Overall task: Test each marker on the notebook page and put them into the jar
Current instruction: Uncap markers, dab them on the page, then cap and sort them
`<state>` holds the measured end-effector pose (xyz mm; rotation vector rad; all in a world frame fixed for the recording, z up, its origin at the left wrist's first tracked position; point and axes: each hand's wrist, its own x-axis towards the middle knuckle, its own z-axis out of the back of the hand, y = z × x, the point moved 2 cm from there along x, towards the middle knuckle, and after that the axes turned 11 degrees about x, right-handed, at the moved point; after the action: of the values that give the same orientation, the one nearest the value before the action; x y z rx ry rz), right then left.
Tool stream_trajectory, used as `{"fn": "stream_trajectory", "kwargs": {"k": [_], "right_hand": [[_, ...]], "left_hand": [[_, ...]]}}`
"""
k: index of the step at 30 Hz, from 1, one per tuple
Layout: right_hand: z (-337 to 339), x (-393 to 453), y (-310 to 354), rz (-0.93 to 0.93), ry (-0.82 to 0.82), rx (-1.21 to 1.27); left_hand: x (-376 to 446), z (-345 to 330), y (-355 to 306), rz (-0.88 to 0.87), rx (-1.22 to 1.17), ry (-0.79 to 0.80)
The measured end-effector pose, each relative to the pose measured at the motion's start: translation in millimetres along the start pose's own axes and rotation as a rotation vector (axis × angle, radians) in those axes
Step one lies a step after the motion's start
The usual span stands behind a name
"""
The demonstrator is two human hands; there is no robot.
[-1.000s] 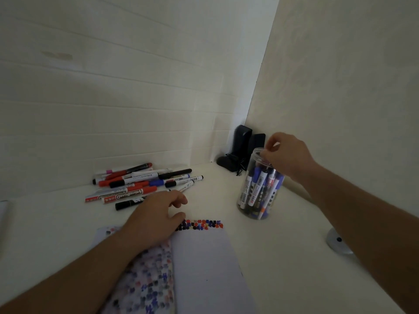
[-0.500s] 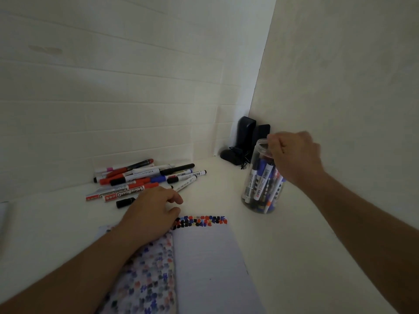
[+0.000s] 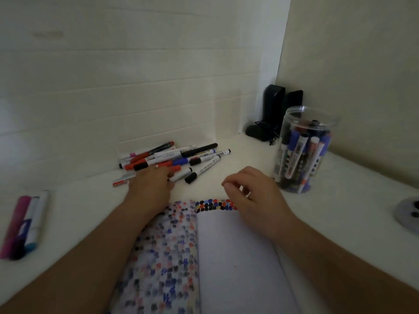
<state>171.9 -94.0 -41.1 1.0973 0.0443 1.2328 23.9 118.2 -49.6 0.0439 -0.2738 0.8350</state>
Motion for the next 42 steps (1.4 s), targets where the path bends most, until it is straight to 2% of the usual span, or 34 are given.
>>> {"fn": "stream_trajectory", "kwargs": {"k": [3,6,9,11,13,15,20,24,30,37,42], "right_hand": [[4,-2,-1,-0.008,0.01,0.013],[8,-1,-1,-0.054,-0.033,0.053],[16,1,4,-0.052,-0.118,0.095],[21,3,4,0.074,-0.054,-0.159],[24,5,-1,0.131,0.104,-0.41],[30,9,-5,0.071,0.231,-0.473],[53,11,-7,-0.101,0.216,-0.472],[36,5,11,-0.062,0.35,-0.603],[7,3,12,-0.004,0.364,-0.434],[8,0,5,0.027,0.36,-0.289],[7,-1,3,0.037,0.321,-0.3]], "left_hand": [[-1,13,-1,-0.011,0.01,-0.165],[-18,37,-20,-0.184,-0.204,-0.325],[-38,48,-46,-0.441,-0.277,-0.232],[-48,44,-59,-0.559,-0.298,-0.143],[-52,40,-66,-0.549,-0.347,-0.087],[-53,38,-66,-0.479,-0.403,-0.039],[-46,36,-53,-0.31,-0.554,0.001],[-48,38,-57,-0.349,-0.578,-0.013],[-50,37,-60,-0.454,-0.54,-0.085],[-50,32,-59,-0.574,-0.464,-0.082],[-49,33,-57,-0.582,-0.452,-0.112]]}}
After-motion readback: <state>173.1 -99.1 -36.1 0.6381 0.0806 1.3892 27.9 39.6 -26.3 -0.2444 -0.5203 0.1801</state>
